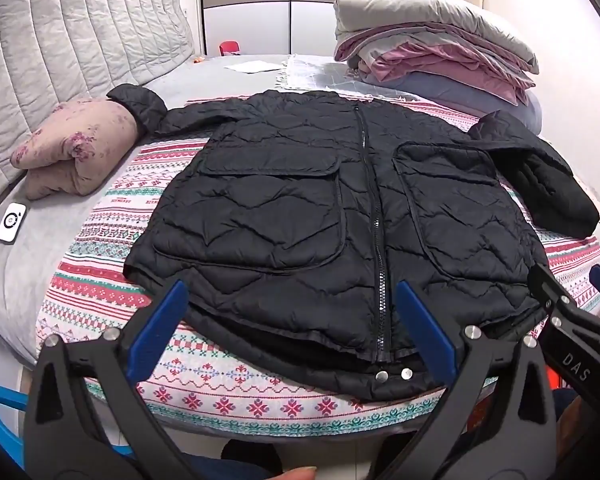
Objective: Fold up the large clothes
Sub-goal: 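Move both tools toward the hem of the black quilted jacket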
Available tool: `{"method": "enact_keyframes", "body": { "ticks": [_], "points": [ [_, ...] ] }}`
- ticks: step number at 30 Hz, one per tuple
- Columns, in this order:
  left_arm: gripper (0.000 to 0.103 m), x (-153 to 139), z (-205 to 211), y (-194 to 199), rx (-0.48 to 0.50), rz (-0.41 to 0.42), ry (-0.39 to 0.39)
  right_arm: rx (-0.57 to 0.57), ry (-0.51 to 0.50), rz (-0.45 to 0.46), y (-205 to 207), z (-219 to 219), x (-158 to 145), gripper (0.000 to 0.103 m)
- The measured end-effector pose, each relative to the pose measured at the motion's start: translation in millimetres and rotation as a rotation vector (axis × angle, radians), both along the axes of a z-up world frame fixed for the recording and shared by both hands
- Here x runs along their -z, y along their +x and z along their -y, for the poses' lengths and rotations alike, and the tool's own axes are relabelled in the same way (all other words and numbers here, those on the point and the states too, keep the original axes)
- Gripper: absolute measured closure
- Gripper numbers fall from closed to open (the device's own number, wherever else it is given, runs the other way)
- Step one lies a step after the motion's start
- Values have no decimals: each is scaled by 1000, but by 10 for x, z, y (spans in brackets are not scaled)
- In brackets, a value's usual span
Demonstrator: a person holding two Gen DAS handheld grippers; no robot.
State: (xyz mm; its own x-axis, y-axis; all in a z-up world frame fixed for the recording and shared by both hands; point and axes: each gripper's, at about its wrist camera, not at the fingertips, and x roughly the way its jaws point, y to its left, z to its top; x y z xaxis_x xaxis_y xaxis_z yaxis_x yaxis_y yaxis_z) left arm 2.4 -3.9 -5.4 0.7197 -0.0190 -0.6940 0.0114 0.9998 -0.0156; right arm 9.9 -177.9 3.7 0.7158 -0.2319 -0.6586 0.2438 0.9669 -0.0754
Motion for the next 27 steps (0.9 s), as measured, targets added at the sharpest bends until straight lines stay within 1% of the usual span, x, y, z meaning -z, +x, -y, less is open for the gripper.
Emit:
{"method": "enact_keyframes", "body": {
  "ticks": [8,10,13,18,19,20,21,23,24,25,27],
  "points": [
    [0,41,-47,4,16,-3,-11,6,-20,-9,-19,-36,38,0],
    [0,41,-43,19,19,-11,-22,2,-41,-8,-5,-22,-8,0],
    [0,61,-48,35,25,-29,-42,1,-44,-18,-17,-68,-11,0],
    [0,71,-59,37,28,-16,-41,18,-17,-20,4,-26,51,0],
    [0,72,-72,46,28,-16,-52,19,-31,-20,-1,-34,52,0],
    [0,74,-79,57,29,-24,-41,21,-30,-22,4,-30,55,0],
    [0,64,-99,76,28,-29,-52,20,-20,-23,17,-26,68,0],
    [0,0,-136,113,14,-29,-64,21,-5,-25,40,-22,66,0],
    [0,-105,-170,130,6,-24,-66,18,10,-18,48,-8,67,0],
    [0,-221,-204,119,-2,-5,-74,12,33,-8,56,5,71,0],
    [0,-478,-293,59,-21,49,-90,-1,87,-16,97,62,82,0]
  ]
}}
